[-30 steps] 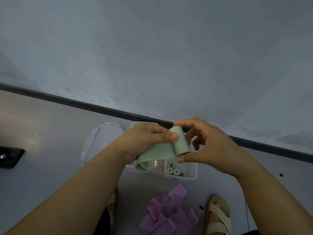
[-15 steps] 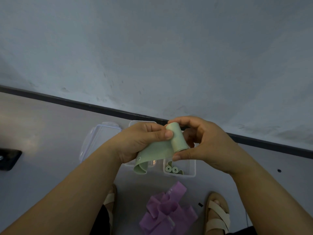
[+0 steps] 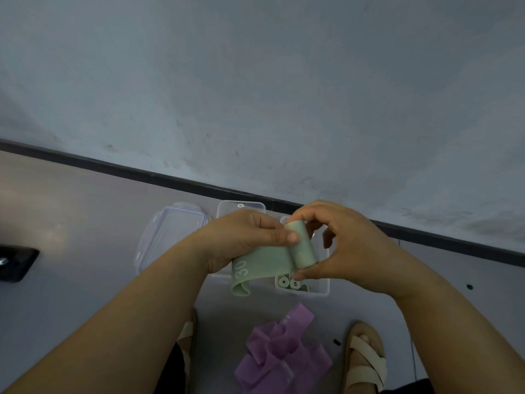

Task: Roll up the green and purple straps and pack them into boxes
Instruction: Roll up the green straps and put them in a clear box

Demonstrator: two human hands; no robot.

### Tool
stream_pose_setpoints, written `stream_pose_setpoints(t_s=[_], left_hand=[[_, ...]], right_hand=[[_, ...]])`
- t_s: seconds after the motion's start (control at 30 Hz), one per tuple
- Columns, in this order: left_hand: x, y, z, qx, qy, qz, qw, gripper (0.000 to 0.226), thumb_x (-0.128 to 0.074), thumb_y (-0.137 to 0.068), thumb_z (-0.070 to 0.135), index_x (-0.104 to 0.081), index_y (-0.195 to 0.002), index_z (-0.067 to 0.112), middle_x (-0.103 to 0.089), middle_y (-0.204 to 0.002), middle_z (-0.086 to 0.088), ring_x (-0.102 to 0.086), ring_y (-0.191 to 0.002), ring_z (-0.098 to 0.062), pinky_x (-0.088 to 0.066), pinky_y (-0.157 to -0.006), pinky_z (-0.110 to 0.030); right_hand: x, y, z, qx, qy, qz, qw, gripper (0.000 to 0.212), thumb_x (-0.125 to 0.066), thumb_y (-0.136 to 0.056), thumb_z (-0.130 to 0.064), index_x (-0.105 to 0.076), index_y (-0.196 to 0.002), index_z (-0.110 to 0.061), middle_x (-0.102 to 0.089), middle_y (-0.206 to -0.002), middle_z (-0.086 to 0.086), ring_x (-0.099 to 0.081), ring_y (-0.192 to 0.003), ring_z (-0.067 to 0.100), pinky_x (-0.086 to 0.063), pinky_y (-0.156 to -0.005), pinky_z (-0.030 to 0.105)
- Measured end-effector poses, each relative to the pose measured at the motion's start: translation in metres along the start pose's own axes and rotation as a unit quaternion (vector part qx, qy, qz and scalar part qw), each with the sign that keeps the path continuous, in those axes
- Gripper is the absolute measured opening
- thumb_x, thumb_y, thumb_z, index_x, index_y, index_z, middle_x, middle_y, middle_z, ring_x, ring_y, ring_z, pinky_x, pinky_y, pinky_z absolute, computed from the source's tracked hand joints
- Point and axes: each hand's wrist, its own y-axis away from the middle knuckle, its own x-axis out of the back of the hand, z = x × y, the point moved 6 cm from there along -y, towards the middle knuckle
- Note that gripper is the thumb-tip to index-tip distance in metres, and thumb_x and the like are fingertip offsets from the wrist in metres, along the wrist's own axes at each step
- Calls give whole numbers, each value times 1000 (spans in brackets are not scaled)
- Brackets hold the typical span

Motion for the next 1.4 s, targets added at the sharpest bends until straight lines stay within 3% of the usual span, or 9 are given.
stream_pose_setpoints(t_s=[0.13, 0.33, 0.47, 0.57, 0.67, 0.8, 0.93, 1.23, 1.4], left_hand=[[4, -1, -1, 3, 4, 21, 1000, 22, -74, -56, 40, -74, -67, 21, -69, -63, 4, -62, -55, -7, -46, -56, -21], [5, -1, 0, -30, 81, -20, 996, 11, -72, -66, 27, -76, -71, 18, -71, -72, -2, -65, -64, -12, -52, -63, -23], [1, -1, 3, -48, 125, -67, 989, 46, -90, -39, 45, -76, -72, 16, -71, -70, -2, -66, -63, -11, -53, -58, -21], [-1, -1, 3, -47, 143, -86, 985, 50, -89, -37, 48, -76, -72, 15, -71, -71, -2, -67, -63, -11, -53, -58, -20], [-1, -1, 3, -30, 129, -76, 988, 46, -88, -40, 48, -76, -70, 15, -71, -69, -2, -66, -63, -10, -52, -58, -20], [2, 1, 1, 5, 66, -10, 998, 13, -77, -62, 31, -75, -62, 18, -68, -61, 3, -62, -55, -7, -48, -52, -17], [7, 1, -1, 19, 4, 35, 999, 28, -74, -51, 43, -75, -68, 21, -70, -69, 1, -64, -64, -12, -49, -64, -25], [9, 1, -2, 25, -33, 76, 996, 18, -76, -59, 35, -74, -70, 22, -72, -70, 2, -66, -64, -9, -51, -62, -22], [7, 1, -1, 6, -46, 82, 996, 32, -75, -52, 40, -75, -77, 20, -73, -75, -2, -66, -68, -12, -53, -67, -25]], right_hand=[[-3, -2, 0, 1, 13, 7, 1000, 61, -85, -60, -29, -51, -109, -42, -51, -104, -23, -50, -91, -1, -41, -71, 8], [0, 1, -1, -22, -138, -15, 990, 71, -85, -58, -20, -49, -114, -46, -57, -107, -17, -56, -89, 3, -53, -73, 27], [0, 1, -1, -10, -219, -24, 975, 65, -84, -52, -27, -59, -110, -41, -63, -104, 4, -60, -90, 24, -53, -74, 40], [1, 1, -1, 0, -233, -12, 972, 61, -85, -54, -22, -61, -107, -40, -65, -97, -1, -59, -81, 23, -52, -74, 40], [5, 2, -1, -1, -198, 9, 980, 59, -85, -56, -15, -59, -104, -37, -63, -80, -17, -54, -65, 3, -49, -68, 32], [7, 2, 2, 2, -108, 24, 994, 58, -86, -59, -14, -59, -105, -38, -62, -90, -12, -55, -65, 4, -46, -59, 21], [5, 1, 6, 12, -5, 19, 1000, 57, -83, -63, -20, -57, -111, -36, -57, -103, -19, -57, -71, 6, -41, -64, 10], [0, -1, 3, 50, 89, 21, 995, 53, -77, -69, -26, -54, -115, -37, -50, -109, -25, -54, -77, 9, -46, -70, 19], [-1, -1, 3, 56, 100, 25, 993, 51, -79, -67, -28, -54, -111, -36, -49, -106, -24, -52, -84, 7, -47, -69, 19]])
